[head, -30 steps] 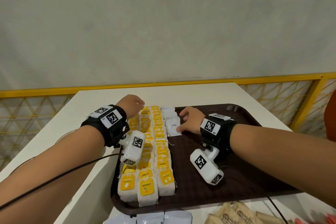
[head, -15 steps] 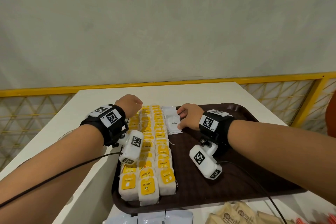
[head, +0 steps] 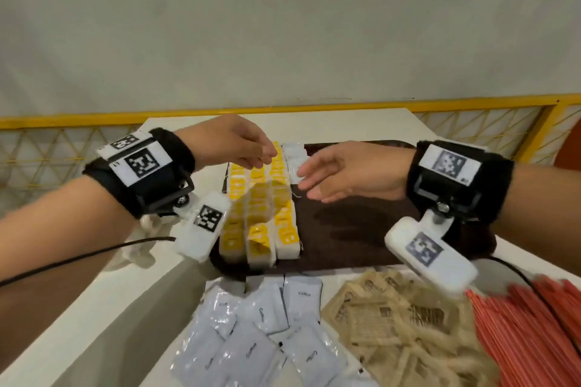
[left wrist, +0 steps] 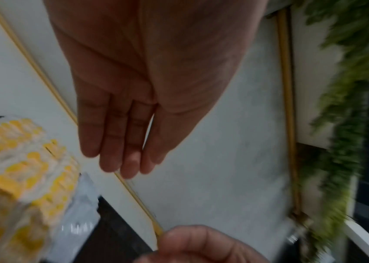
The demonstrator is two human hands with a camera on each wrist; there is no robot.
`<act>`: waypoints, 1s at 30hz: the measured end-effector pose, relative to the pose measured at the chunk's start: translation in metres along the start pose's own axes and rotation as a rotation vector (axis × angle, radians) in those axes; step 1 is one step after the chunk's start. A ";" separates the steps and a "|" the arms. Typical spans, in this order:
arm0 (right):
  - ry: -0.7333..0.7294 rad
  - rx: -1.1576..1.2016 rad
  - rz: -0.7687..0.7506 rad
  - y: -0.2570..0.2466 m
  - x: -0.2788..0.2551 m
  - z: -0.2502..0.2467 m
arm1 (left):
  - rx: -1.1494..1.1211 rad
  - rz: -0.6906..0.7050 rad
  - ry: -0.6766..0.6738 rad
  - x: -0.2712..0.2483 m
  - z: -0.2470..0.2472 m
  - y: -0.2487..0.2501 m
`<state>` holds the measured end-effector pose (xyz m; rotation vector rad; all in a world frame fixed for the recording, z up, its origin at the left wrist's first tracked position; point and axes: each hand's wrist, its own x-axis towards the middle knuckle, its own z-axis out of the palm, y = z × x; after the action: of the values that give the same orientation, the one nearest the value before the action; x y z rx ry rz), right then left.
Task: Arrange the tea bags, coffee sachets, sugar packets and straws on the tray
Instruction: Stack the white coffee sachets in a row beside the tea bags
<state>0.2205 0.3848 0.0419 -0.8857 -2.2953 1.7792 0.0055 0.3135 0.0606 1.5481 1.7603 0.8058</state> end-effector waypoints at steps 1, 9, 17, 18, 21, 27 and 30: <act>-0.085 -0.110 -0.006 0.001 -0.018 0.010 | 0.047 0.023 -0.083 -0.020 0.006 0.002; -0.279 -1.075 -0.067 0.038 -0.079 0.094 | 0.570 0.074 -0.555 -0.119 0.069 -0.032; -0.135 -1.144 -0.113 0.038 -0.068 0.125 | 0.753 0.243 -0.300 -0.133 0.099 -0.040; -0.122 -1.152 -0.125 0.037 -0.066 0.127 | 0.753 0.232 -0.278 -0.134 0.101 -0.040; -0.085 -1.140 -0.145 0.037 -0.061 0.129 | 0.766 0.179 -0.266 -0.134 0.102 -0.039; -0.028 -1.003 -0.104 0.045 -0.054 0.127 | 0.714 0.115 -0.215 -0.136 0.100 -0.039; 0.023 -0.923 -0.100 0.041 -0.053 0.118 | 0.601 0.113 -0.142 -0.137 0.093 -0.040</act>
<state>0.2305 0.2634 -0.0183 -0.8225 -3.0722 0.5873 0.0689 0.1755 -0.0171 2.0417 1.9210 0.2016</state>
